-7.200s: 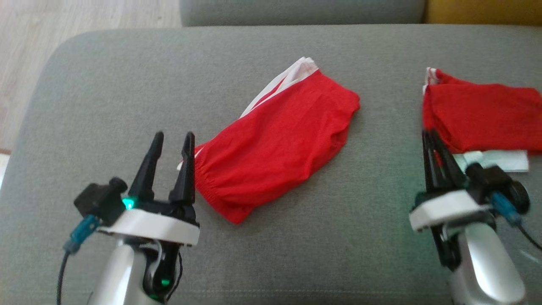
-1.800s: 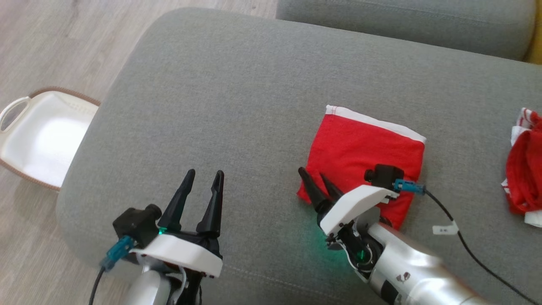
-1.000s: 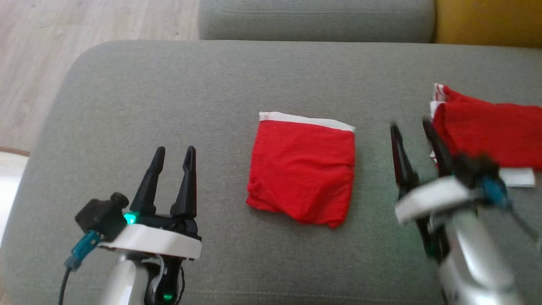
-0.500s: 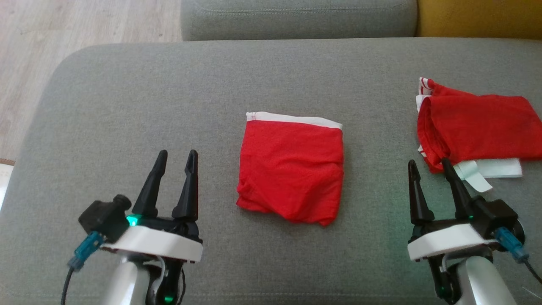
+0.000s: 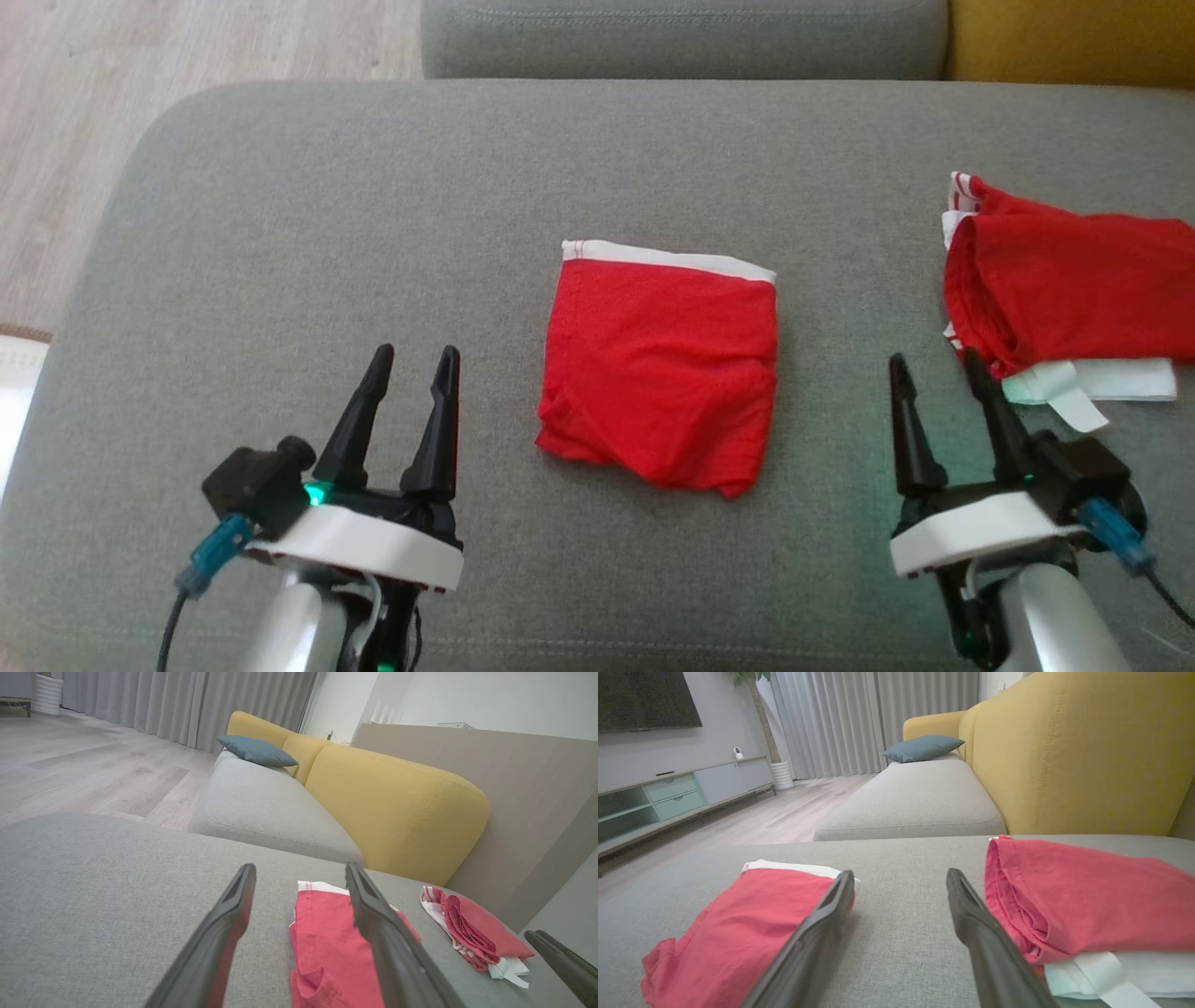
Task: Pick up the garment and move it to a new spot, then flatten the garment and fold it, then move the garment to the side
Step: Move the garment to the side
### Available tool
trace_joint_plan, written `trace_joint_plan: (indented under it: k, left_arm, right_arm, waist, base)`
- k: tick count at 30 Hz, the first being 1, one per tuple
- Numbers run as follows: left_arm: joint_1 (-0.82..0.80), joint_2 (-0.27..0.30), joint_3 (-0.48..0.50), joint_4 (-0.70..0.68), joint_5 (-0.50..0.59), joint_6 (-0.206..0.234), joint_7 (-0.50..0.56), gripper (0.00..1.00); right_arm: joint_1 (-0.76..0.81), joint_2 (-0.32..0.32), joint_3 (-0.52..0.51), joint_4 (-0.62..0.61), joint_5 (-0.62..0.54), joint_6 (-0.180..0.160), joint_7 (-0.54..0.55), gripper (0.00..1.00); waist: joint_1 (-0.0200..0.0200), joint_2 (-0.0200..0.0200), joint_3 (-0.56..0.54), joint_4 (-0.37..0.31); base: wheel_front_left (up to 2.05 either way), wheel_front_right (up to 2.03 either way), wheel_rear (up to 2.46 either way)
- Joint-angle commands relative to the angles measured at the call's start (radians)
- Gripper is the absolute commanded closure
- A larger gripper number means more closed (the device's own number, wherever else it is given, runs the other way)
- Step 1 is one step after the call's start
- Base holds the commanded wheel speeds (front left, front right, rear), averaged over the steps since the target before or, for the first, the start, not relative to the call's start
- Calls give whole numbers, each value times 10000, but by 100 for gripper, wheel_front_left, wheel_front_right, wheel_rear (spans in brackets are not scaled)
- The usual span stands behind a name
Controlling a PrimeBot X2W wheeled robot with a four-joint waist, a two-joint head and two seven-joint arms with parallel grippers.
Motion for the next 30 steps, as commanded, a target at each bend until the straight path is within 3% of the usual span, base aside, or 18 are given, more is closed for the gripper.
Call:
trace_joint_plan:
  k: [1, 14, 30]
  left_arm:
    - [-306, 52, 227, -309, 55, -46, -53, 0]
    - [-794, 52, -337, -186, -101, -8, -53, 0]
    - [-1127, 52, -565, -192, -252, 65, -53, 0]
  right_arm:
    - [-316, -19, 334, -346, 42, -6, 66, 0]
    - [-1045, -19, 1334, 479, 128, -6, 1632, 0]
    - [-2040, -18, 1368, 2133, 691, -6, 2429, 0]
  waist:
    - [0, -1, 64, 46]
    - [0, -1, 850, 863]
    - [0, -1, 1639, 1715]
  base:
    - [0, 0, 0]
    - [0, 0, 0]
    - [0, 0, 0]
